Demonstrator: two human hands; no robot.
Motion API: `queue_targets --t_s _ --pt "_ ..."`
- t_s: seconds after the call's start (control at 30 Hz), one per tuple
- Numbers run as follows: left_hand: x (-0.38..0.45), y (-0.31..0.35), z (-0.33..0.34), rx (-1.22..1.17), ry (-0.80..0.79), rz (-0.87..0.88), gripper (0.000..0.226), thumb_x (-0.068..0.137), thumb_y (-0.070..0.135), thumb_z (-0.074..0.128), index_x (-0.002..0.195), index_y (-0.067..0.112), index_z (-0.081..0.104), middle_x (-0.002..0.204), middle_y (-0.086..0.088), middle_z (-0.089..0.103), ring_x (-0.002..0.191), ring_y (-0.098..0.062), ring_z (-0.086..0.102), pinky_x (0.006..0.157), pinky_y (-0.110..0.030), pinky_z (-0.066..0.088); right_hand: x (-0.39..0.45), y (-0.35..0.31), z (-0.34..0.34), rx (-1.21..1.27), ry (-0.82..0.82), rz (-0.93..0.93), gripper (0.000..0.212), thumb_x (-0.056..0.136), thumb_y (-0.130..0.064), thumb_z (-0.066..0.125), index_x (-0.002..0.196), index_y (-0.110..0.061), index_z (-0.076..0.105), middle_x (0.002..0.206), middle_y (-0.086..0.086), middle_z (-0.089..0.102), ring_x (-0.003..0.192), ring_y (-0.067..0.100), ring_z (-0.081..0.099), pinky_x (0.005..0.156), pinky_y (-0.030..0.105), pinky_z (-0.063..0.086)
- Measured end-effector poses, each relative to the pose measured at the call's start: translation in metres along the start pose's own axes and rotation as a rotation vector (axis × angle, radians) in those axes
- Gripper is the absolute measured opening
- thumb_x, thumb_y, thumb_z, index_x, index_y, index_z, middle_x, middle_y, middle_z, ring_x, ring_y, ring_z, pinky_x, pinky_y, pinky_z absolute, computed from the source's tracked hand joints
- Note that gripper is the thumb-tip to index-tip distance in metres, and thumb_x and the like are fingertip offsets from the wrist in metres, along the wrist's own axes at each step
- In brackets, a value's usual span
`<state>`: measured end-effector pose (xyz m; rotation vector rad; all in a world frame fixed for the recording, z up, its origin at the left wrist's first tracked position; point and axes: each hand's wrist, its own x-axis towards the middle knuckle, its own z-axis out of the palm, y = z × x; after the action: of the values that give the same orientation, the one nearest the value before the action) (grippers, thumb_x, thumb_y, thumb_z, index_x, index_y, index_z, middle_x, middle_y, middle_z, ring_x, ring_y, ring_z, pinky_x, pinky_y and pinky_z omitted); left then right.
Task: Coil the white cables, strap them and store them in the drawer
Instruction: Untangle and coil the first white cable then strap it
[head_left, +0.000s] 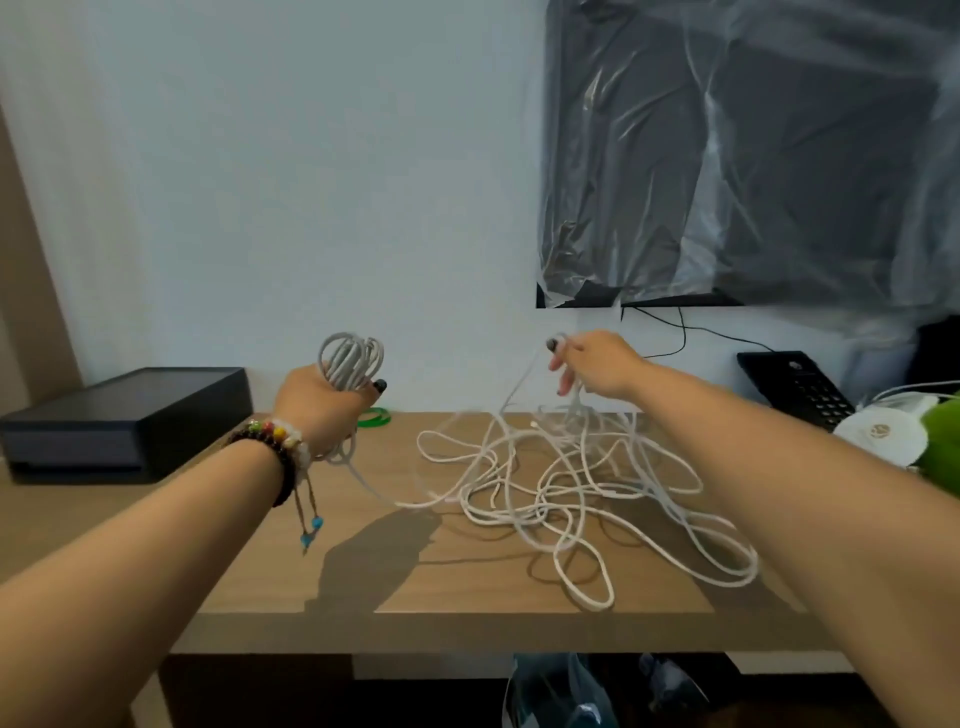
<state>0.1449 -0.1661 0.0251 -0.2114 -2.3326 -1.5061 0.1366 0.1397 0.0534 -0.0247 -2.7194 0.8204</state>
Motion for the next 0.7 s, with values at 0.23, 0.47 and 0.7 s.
queue_targets --t_s 0.23,0.47,0.7 --pt "-0.007 0.046 0.03 -0.123 -0.064 0.102 0.027 0.087 0.023 0.072 0.073 0.006 0.055 0.054 -0.007 0.044 0.05 -0.021 0.04 0.041 -0.02 0.035 0.0 -0.089 -0.054 0.346 0.195 -0.069 0.033 0.098 -0.012 0.034 0.078 -0.004 0.06 0.055 0.01 0.057 0.043 0.018 0.044 0.041 0.022 0.033" --pt "-0.018 0.087 0.061 -0.219 -0.198 0.207 0.03 0.086 0.022 0.072 0.088 -0.006 0.062 0.069 -0.012 0.051 0.063 -0.022 0.047 0.059 -0.034 0.047 -0.014 -0.149 -0.087 0.689 0.226 0.0 0.037 0.099 -0.011 0.035 0.069 -0.003 0.055 0.053 0.009 0.047 0.035 0.013 0.034 0.04 0.017 0.025" --pt "-0.029 0.088 0.086 -0.22 -0.232 0.152 0.029 0.088 0.021 0.07 0.096 -0.007 0.065 0.06 -0.009 0.052 0.053 -0.022 0.048 0.041 -0.018 0.043 -0.045 -0.147 -0.1 1.108 0.096 -0.117 0.049 0.107 -0.032 0.025 0.08 -0.004 0.055 0.058 0.005 0.053 0.046 0.011 0.043 0.047 0.02 0.035"
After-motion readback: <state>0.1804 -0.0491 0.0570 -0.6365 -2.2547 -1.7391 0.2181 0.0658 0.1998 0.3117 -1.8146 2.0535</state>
